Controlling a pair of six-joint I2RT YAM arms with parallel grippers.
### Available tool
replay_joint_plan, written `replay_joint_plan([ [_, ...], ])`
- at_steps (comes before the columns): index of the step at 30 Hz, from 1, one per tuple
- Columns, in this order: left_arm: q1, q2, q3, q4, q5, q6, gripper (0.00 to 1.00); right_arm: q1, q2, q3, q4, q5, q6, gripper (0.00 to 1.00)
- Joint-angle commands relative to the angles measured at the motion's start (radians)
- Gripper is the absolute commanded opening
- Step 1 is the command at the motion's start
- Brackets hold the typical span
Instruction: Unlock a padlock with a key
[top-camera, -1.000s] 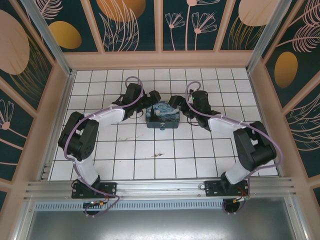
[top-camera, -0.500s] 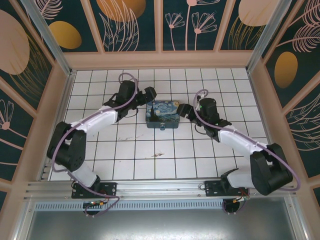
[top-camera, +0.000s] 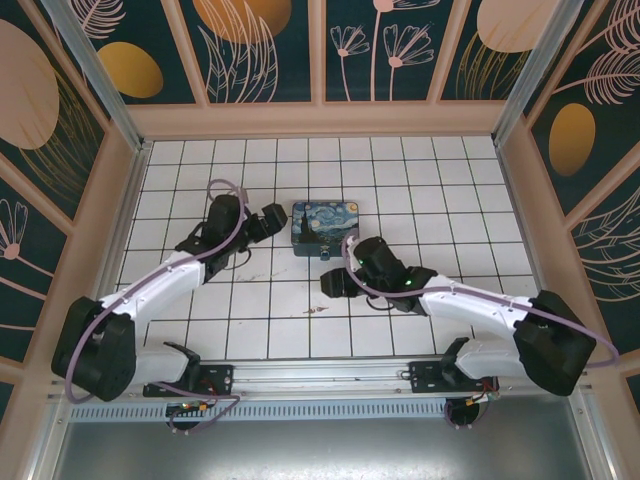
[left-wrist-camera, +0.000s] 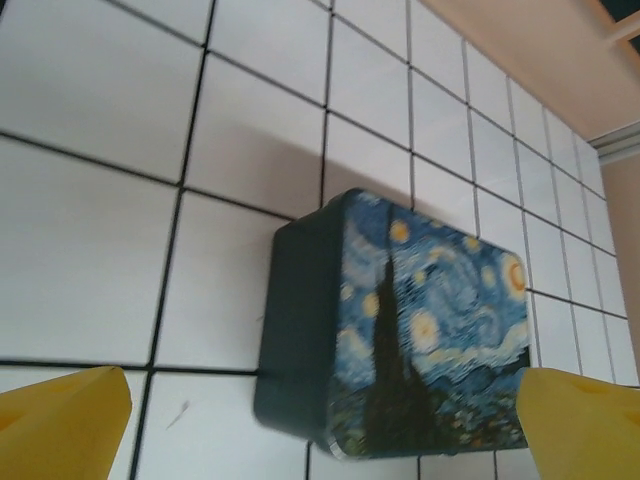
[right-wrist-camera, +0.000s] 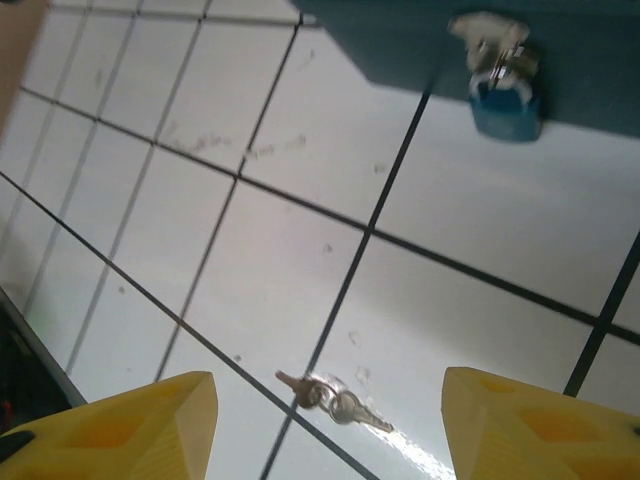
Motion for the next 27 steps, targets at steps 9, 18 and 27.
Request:
replay_joint_plan([
  [9,0.027,-0.249,-0.178,-0.004,-0.110,-0.100,0.99,0.042,0.190,0.103,-0.039,0.035,-0.083,0.55],
  [18,0.033,-0.216,-0.168,-0.009,-0.009,-0.095,0.99,0.056,0.288,0.176,-0.061,0.025,-0.127,0.55],
  [27,0.035,-0.225,-0.197,0.006,-0.012,-0.105,0.99,0.070,0.338,0.204,-0.074,0.012,-0.134,0.55],
])
